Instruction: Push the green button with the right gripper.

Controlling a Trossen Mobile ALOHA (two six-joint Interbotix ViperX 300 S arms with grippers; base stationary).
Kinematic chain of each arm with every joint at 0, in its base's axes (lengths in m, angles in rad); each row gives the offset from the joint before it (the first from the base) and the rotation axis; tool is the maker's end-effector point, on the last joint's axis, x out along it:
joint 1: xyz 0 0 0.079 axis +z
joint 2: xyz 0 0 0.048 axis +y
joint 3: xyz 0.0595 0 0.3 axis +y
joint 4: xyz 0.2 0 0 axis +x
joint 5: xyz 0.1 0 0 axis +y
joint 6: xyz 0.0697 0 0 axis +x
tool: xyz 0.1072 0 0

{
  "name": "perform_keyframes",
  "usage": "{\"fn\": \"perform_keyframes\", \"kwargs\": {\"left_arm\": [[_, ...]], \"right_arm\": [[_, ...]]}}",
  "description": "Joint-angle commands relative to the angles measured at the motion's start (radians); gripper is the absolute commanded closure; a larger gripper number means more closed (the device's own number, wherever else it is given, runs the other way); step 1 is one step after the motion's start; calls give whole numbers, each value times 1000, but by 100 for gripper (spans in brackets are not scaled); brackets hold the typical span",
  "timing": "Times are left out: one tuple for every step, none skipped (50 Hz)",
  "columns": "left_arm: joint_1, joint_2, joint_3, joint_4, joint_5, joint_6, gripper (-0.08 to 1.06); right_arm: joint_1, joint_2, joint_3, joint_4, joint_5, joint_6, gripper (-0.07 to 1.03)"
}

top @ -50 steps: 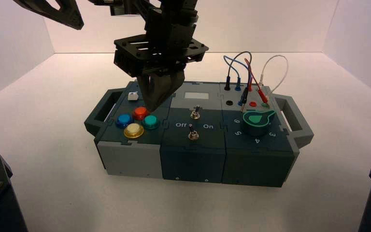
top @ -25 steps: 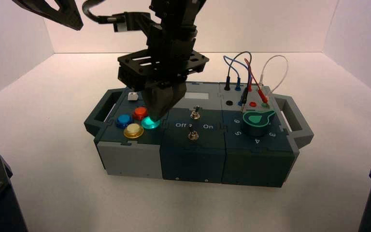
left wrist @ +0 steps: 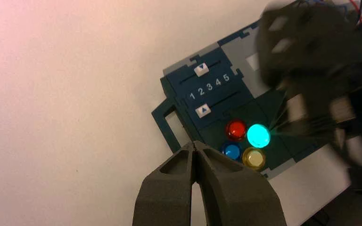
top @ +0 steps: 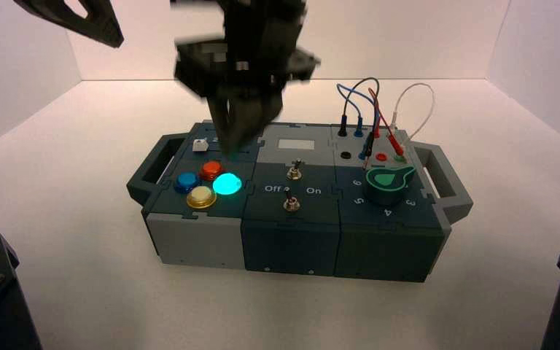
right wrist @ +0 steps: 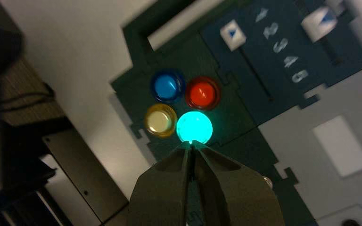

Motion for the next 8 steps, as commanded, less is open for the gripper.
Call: {"fn": "perform_keyframes", "kwargs": {"left_arm": [[-2, 2, -6, -3, -3, 3, 101], [-2, 2, -8, -3, -3, 2, 101], [-2, 3, -8, -3, -3, 2, 101], [-3, 2, -6, -3, -3, 2, 101], [-2, 2, -6, -3, -3, 2, 101], [-2, 3, -8, -5, -3, 2, 101], [-2, 2, -8, -5, -3, 2, 101], [-2, 2, -8, -5, -5, 2, 101]], "right_arm": [[-8, -57, -12, 3, -2, 5, 99], [-8, -57, -12, 3, -3, 5, 99], [-8, -57, -9, 2, -5, 5, 99], [-8, -57, -5, 2, -6, 5, 99], [-8, -57, -2, 2, -8, 5, 99], [-8, -57, -2, 3, -9, 5, 99], [-8, -57, 0, 3, -11, 5, 99], [-8, -57, 3, 3, -11, 5, 99]]}}
